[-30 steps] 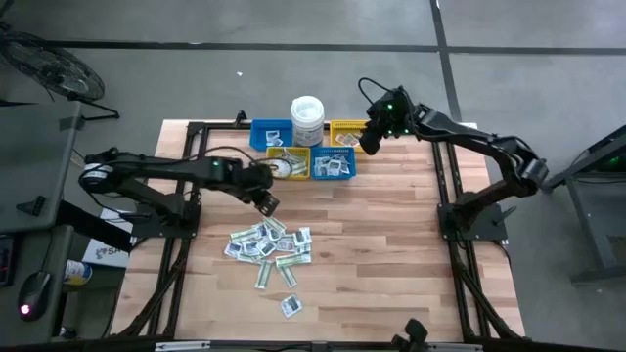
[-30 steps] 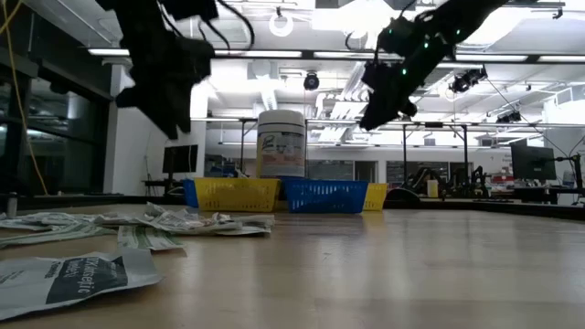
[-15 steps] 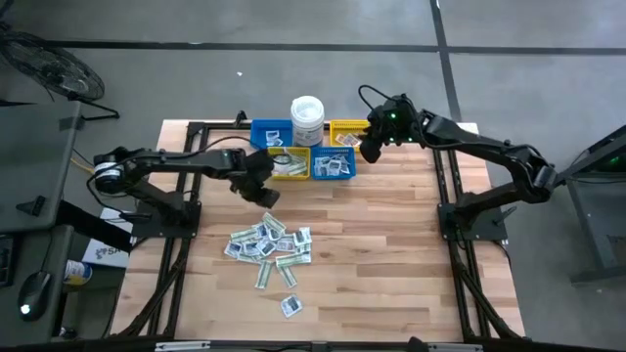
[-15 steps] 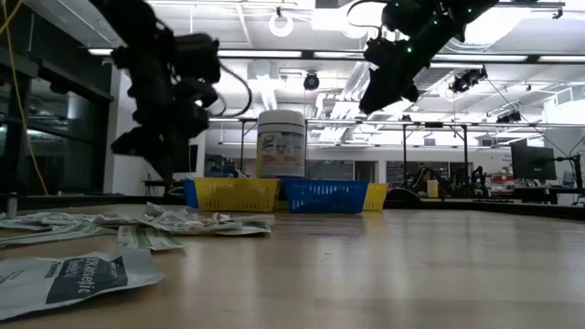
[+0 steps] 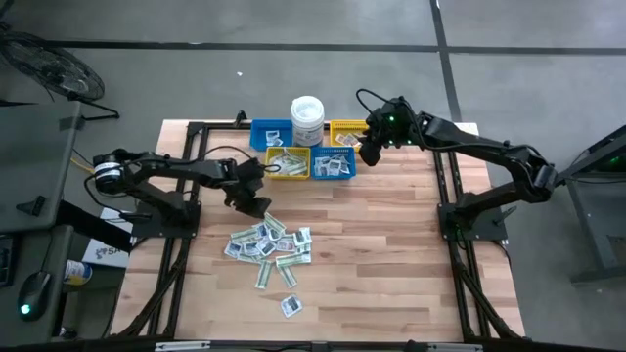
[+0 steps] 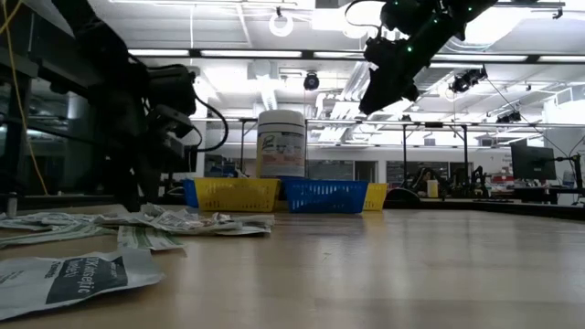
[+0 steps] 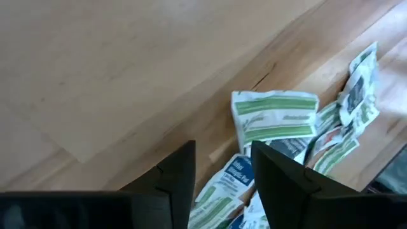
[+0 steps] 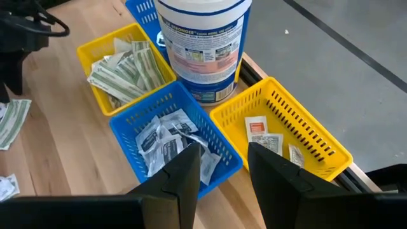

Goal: Pick & Place First Aid Supplies
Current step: Put the green bandage pad into the left yellow bin

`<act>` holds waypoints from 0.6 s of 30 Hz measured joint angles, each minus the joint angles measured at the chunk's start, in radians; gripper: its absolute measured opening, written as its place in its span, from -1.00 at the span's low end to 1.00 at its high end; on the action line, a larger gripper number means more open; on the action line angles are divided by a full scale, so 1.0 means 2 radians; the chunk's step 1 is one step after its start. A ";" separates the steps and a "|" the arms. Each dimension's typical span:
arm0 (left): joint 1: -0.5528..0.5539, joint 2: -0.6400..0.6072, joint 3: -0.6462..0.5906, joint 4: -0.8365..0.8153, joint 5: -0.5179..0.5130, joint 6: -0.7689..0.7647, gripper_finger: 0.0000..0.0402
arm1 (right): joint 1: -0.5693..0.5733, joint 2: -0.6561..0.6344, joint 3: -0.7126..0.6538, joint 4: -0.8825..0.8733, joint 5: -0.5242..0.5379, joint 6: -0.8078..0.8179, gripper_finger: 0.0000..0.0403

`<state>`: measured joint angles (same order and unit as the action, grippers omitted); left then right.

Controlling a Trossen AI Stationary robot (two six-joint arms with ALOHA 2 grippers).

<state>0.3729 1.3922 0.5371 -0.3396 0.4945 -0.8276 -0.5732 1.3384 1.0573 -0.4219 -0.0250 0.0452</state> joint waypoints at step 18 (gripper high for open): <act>0.000 0.006 -0.045 0.116 0.020 -0.031 -0.25 | 0.000 0.000 0.000 0.000 -0.001 0.003 -0.37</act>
<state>0.3729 1.4042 0.4476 -0.1075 0.5337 -0.8887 -0.5728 1.3388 1.0573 -0.4221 -0.0261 0.0521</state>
